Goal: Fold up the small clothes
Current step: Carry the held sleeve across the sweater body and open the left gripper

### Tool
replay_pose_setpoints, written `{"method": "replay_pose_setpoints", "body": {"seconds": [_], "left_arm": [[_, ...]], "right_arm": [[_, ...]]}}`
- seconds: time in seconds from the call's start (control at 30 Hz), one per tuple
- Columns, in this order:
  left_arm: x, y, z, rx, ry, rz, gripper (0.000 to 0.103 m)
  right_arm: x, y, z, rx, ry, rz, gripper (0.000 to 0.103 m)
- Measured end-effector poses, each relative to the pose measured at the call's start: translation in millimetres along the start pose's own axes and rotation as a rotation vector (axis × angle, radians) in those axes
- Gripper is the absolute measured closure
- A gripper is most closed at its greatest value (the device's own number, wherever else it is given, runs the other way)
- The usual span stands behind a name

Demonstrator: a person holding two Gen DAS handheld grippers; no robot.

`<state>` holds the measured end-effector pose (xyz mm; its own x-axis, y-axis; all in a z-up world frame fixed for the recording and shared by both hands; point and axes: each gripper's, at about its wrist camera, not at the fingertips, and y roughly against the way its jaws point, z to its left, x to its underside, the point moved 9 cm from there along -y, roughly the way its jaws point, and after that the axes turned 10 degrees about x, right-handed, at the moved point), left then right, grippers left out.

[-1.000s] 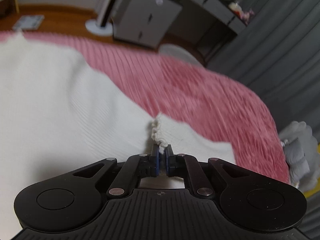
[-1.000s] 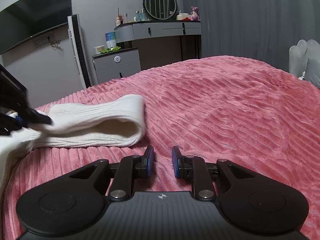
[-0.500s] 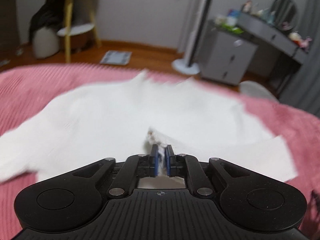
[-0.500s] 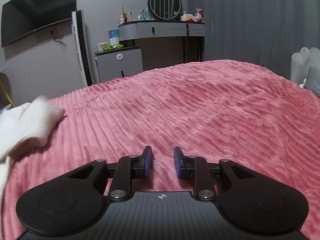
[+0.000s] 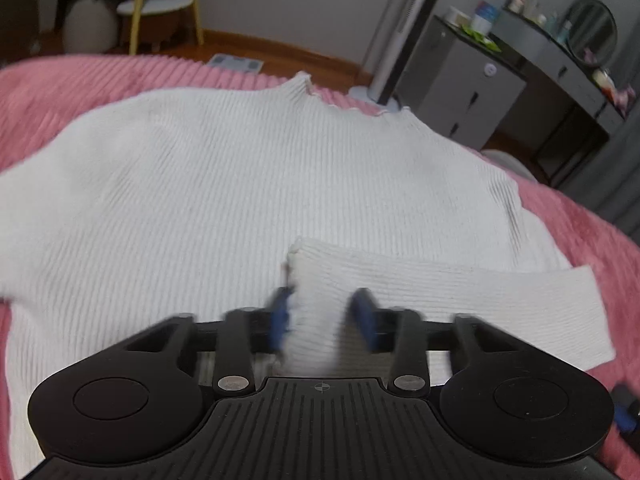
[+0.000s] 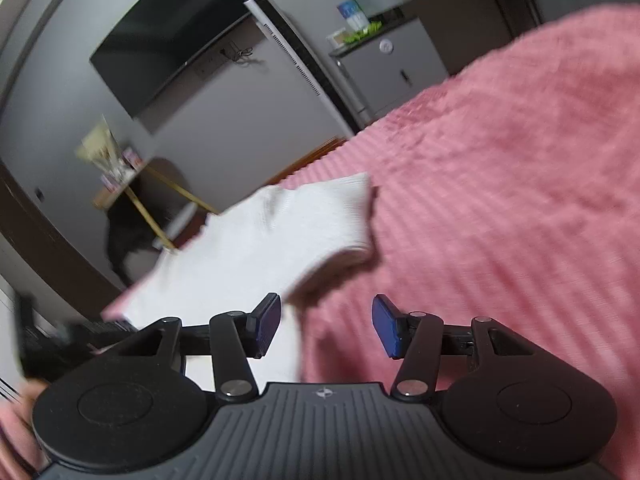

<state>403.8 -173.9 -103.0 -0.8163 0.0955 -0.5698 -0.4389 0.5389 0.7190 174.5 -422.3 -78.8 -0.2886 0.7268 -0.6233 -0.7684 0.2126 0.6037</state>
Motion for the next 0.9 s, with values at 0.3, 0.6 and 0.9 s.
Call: {"method": "replay_pose_setpoints", "body": {"seconds": [0.3,0.6,0.9], "left_arm": [[-29,41,-3,0.025,-0.074,-0.129,0.093],[-40,76,51,-0.086,-0.038,-0.181,0.093],[-11,63,101,-0.143,0.037,-0.13,0.089]], "right_arm": [[-17,-43,1,-0.081,-0.25,0.048,0.086],[-5,-65,46,-0.126,-0.19,0.085,0.088],[5,-81,64,-0.055,-0.095,0.075,0.09]]}}
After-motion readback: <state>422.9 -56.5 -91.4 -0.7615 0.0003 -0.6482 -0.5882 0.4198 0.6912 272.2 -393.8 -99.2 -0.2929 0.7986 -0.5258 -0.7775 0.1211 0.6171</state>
